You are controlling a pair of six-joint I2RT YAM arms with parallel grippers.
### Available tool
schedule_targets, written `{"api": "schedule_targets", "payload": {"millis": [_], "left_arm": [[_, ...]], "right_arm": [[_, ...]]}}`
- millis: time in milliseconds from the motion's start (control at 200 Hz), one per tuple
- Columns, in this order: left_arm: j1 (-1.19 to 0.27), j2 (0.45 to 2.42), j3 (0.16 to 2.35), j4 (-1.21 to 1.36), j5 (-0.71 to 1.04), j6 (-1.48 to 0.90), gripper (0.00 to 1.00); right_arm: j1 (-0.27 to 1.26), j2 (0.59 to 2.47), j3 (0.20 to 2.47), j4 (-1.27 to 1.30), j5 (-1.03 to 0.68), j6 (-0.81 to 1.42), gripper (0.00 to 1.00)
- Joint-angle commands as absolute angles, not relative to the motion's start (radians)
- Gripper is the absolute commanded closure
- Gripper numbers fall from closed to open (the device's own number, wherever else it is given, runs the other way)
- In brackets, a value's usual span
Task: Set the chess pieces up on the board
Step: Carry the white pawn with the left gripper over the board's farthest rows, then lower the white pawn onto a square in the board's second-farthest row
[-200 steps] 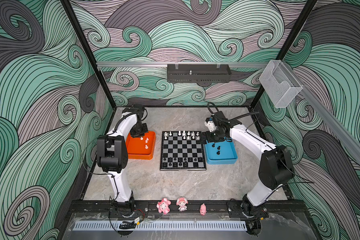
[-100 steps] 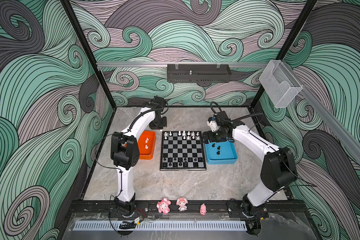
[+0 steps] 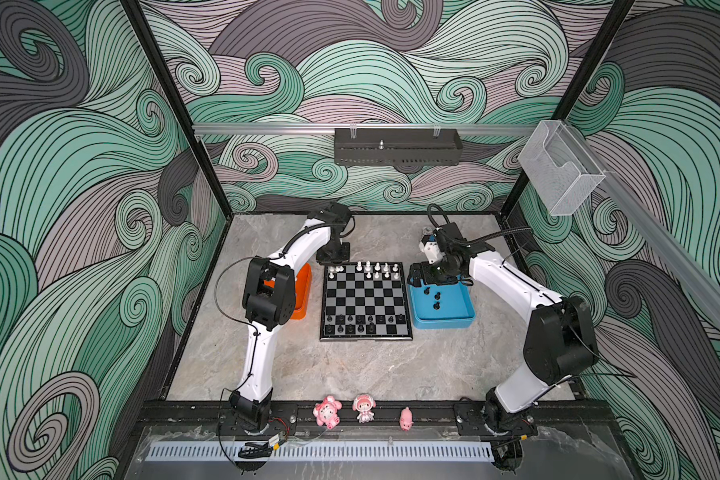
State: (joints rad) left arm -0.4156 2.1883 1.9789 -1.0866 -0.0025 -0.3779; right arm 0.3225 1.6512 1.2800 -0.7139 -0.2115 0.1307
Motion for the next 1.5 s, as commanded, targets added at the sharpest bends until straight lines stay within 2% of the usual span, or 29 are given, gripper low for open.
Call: {"api": "schedule_targets", "payload": {"millis": [0, 1496], "left_arm": [[-0.425, 2.205, 1.964, -1.049, 0.012, -0.382, 0.89], [-0.436, 2.278, 1.948, -1.017, 0.018, -0.386, 0.86]], "right_arm": [[0.314, 1.622, 1.261, -0.709, -0.225, 0.128, 0.04], [0.304, 1.634, 1.252, -0.701, -0.236, 0.129, 0.04]]}}
